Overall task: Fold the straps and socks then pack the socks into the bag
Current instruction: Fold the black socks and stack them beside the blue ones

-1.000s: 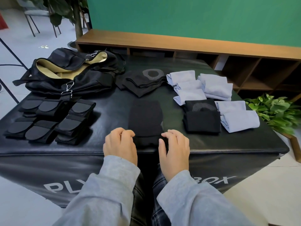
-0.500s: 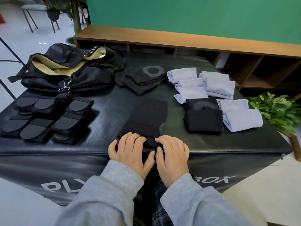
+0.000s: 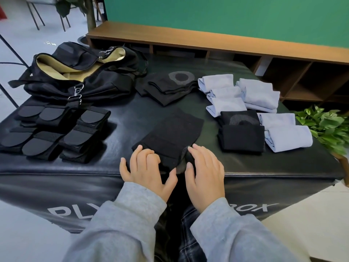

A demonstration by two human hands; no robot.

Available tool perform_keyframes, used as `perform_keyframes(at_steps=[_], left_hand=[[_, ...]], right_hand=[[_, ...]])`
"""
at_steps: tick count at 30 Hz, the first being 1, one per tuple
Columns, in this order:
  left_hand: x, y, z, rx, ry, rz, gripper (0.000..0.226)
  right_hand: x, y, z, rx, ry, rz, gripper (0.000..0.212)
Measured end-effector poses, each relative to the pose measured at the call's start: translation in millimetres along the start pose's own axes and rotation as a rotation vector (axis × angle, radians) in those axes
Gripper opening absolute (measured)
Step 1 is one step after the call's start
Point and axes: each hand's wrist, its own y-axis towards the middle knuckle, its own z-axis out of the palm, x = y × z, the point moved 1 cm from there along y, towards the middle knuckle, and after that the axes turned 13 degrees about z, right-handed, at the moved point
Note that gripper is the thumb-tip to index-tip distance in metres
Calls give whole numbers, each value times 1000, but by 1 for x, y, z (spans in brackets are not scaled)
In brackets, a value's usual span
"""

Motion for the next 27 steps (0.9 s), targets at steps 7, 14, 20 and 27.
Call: perform_keyframes(at_steps=[7, 14, 20, 27], left_hand=[[4, 2, -6, -76, -6, -49, 23], [0, 8, -14, -160, 36, -80, 51], [-2, 2, -16, -43, -18, 113, 33], [6, 2, -10, 89, 75, -24, 41]], right_hand=[[8, 12, 5, -22, -177, -14, 45], [16, 7, 6, -82, -201, -39, 31], [18, -2, 9, -105, -130, -48, 23], [20, -8, 1, 29, -26, -176, 16]])
